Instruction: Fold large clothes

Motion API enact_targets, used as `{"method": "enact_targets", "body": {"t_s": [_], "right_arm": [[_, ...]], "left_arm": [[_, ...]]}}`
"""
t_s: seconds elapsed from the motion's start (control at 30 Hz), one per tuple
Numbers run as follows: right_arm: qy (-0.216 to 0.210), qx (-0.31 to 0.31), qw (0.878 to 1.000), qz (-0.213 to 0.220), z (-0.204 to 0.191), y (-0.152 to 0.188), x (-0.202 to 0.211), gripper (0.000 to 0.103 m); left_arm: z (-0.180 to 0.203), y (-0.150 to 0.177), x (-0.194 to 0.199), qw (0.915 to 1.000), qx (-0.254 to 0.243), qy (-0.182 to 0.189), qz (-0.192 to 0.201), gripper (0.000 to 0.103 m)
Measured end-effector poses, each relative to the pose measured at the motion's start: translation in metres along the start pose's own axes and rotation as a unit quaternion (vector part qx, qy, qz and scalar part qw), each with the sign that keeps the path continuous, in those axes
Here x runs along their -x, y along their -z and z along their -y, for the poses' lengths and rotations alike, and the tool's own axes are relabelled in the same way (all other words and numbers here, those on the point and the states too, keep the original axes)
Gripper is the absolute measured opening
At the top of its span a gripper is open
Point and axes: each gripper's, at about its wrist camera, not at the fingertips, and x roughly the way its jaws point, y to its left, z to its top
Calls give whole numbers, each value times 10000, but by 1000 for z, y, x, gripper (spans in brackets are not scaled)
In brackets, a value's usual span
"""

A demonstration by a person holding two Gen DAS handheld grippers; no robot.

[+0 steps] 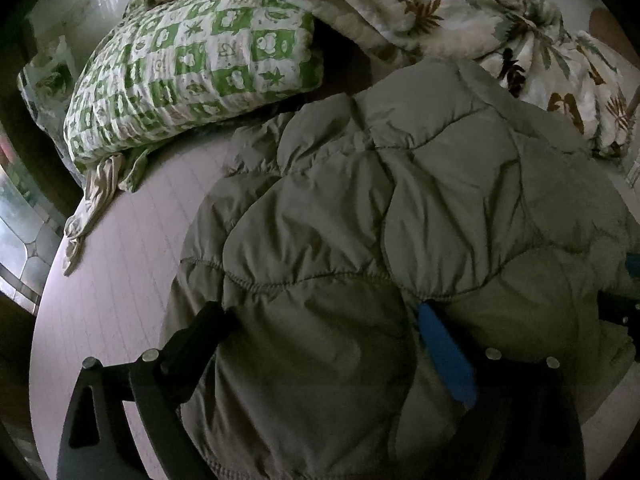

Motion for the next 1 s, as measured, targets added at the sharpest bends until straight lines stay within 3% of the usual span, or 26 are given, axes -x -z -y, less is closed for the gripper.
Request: {"method": "enact_targets", "body": {"t_s": [0.13,0.3,0.57,0.63,0.77,1.0], "right_arm": [[-16,-73,9999,130,-1,3,17,103],[-377,-519,9975,306,23,20,48,103],[135,-648,9971,369,76,33,84,103],[241,-670,9968,360,88,38,93,103],[314,-751,9963,276,108,44,99,103],[456,-1111,9926,167,146,47,92,103]], "left_arm": [[-8,-1,-1,9992,190,271,-216,101],[-30,-1,14,9955,619,646,-319,103],[-59,-8,42,9979,414,435,-253,103],[-67,-7,42,9969,435,495,-437,103],[-76,-3,38,9977,295,194,-577,103],[-88,1,17,9926,673,726,-707,103]]}}
